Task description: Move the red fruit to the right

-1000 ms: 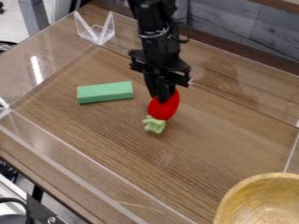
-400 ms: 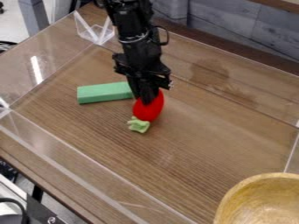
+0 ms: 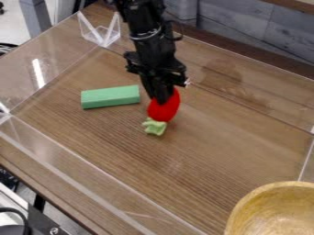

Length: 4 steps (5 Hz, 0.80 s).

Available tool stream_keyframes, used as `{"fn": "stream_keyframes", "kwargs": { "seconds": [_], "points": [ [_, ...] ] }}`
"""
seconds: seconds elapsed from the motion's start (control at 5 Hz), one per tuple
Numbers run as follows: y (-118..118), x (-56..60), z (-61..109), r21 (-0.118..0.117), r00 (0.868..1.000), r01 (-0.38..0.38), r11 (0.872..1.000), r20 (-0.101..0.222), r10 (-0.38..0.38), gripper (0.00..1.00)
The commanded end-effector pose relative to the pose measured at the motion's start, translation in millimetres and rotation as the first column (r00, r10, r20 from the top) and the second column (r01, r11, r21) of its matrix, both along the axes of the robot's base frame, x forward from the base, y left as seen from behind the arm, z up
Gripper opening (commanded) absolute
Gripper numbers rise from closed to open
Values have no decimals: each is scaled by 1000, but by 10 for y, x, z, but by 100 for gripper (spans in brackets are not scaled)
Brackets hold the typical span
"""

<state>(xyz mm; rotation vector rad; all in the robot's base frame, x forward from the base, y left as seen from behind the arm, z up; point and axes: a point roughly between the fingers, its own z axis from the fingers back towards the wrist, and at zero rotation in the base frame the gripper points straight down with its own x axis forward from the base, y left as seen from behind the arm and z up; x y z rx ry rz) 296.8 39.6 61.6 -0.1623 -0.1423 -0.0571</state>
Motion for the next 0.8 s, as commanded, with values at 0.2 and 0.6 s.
{"fn": "stream_keyframes", "kwargs": {
  "seconds": [0.2, 0.6],
  "points": [
    [-45, 308, 369, 11, 990, -90, 996, 107, 88, 0],
    [-300, 279, 310, 17, 997, -18, 1000, 82, 16, 0]
  ]
}}
